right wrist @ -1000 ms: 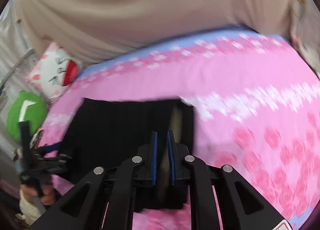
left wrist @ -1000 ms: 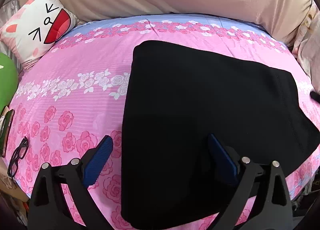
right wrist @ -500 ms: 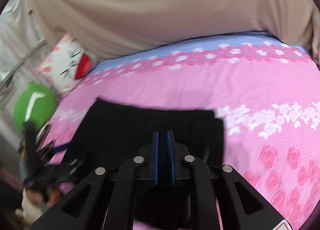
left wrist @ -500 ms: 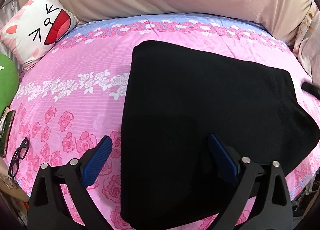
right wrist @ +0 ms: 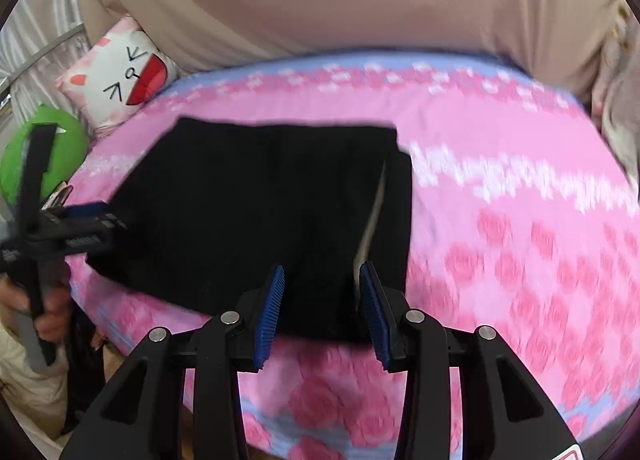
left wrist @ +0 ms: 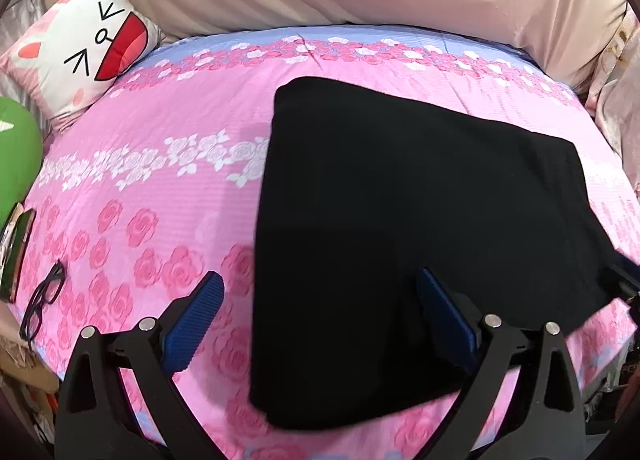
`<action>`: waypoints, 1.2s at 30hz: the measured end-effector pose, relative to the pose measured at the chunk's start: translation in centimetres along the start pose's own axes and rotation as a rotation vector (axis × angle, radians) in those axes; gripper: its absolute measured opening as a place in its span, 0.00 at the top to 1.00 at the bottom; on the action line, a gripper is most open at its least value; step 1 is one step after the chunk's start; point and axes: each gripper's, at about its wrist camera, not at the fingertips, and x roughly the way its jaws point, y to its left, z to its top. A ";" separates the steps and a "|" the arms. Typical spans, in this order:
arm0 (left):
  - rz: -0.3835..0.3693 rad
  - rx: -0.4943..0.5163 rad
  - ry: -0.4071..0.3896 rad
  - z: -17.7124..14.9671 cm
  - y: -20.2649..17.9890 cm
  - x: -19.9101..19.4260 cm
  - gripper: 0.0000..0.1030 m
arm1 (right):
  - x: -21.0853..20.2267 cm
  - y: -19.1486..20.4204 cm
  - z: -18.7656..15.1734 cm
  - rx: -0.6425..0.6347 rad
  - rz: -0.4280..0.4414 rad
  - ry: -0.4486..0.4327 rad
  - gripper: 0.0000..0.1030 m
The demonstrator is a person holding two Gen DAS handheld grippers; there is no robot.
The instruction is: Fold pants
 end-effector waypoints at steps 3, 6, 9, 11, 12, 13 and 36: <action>-0.008 0.001 0.007 -0.8 0.6 -0.5 0.08 | 0.2 -1.0 -0.4 0.052 0.049 -0.012 0.69; -0.002 -0.002 0.033 -1.4 1.0 0.5 0.06 | 0.8 -0.7 -0.2 0.049 0.062 -0.021 0.85; -0.006 -0.005 0.024 -1.3 1.0 -0.1 0.06 | -1.9 0.4 0.9 0.025 0.084 -0.100 0.87; 0.002 0.008 0.018 -1.2 0.6 -0.2 0.06 | -2.5 0.5 1.1 -0.002 0.070 -0.118 0.86; 0.001 0.010 0.018 -1.3 0.4 -0.1 0.06 | -1.3 0.1 0.9 -0.005 0.045 -0.085 0.85; -0.008 0.008 0.020 -1.3 0.3 0.0 0.06 | 1.2 -0.8 0.1 -0.002 0.003 -0.002 0.82; -0.338 -0.138 0.094 0.3 2.7 -1.0 0.70 | -0.1 -2.5 0.7 0.262 0.238 -0.022 0.67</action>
